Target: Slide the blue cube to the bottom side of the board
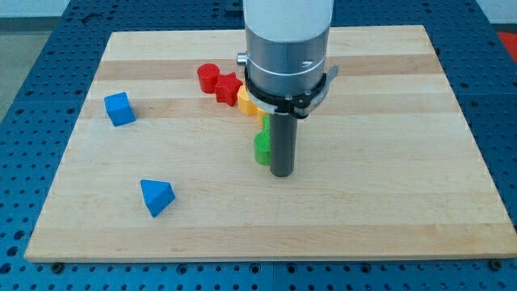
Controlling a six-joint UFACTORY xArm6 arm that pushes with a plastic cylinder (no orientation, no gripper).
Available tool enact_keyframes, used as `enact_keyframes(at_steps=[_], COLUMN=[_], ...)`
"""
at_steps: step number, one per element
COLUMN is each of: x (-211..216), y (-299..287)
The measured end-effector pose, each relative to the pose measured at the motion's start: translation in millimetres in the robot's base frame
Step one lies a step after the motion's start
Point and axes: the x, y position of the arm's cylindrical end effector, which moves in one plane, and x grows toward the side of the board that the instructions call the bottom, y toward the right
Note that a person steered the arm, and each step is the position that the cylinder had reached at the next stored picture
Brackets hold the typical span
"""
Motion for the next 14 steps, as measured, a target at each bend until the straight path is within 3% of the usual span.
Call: enact_keyframes(at_steps=[1,3,6,7,9,10,14], x=[18.2,10.1,-66.6,-119.6,-161.4,-159.0,-97.3], y=[-28.2,-138.9,-275.7,-318.8,-300.8,-272.4,-246.4])
